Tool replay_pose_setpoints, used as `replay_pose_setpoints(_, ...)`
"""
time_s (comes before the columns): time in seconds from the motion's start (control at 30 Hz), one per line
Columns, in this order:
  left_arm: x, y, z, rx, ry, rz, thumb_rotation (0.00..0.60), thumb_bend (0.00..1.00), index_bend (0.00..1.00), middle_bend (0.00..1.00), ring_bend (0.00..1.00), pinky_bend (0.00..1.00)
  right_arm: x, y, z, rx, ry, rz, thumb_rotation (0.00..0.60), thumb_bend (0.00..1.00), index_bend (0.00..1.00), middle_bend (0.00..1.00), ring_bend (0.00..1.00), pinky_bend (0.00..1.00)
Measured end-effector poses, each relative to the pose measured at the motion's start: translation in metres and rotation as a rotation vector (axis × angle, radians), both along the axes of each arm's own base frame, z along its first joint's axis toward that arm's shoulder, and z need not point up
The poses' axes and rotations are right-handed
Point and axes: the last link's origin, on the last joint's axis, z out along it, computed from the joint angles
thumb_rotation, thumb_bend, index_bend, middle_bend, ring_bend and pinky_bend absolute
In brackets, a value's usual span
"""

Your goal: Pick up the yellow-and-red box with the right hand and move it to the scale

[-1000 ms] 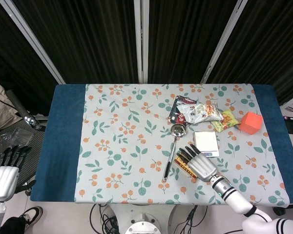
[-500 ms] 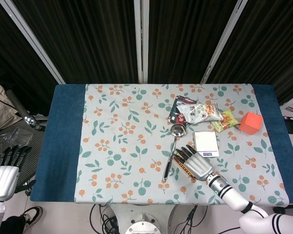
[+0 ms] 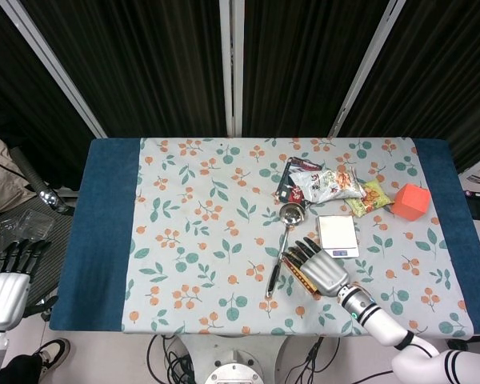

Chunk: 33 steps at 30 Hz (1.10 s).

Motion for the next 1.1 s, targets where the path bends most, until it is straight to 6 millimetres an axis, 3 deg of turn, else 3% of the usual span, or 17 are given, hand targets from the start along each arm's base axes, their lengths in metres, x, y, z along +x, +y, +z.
replay_pose_setpoints(0.3, 0.0, -0.001, 0.0, 0.001, -0.002, 0.001, 0.6, 0.05, 0.1, 0.08, 0.0, 0.0, 0.001, 0.0, 0.011, -0.041, -0.063, 0.016, 0.6, 0.02, 0.0, 0.3, 0.0, 0.0)
replay_pose_setpoints(0.6, 0.0, -0.001, -0.001, -0.003, -0.002, -0.004, 0.6, 0.05, 0.1, 0.08, 0.0, 0.0, -0.008, -0.008, 0.039, -0.125, -0.078, -0.011, 0.6, 0.03, 0.0, 0.31, 0.0, 0.0)
replay_pose_setpoints(0.93, -0.002, -0.001, -0.003, -0.011, -0.014, -0.002, 0.6, 0.05, 0.1, 0.08, 0.0, 0.0, -0.045, -0.051, 0.071, -0.287, -0.049, -0.213, 0.6, 0.02, 0.0, 0.32, 0.0, 0.0)
replay_pose_setpoints(1.1, -0.003, -0.001, -0.002, -0.015, -0.014, 0.001, 0.6, 0.05, 0.1, 0.08, 0.0, 0.0, -0.055, -0.069, 0.075, -0.325, -0.058, -0.298, 0.6, 0.01, 0.0, 0.32, 0.0, 0.0)
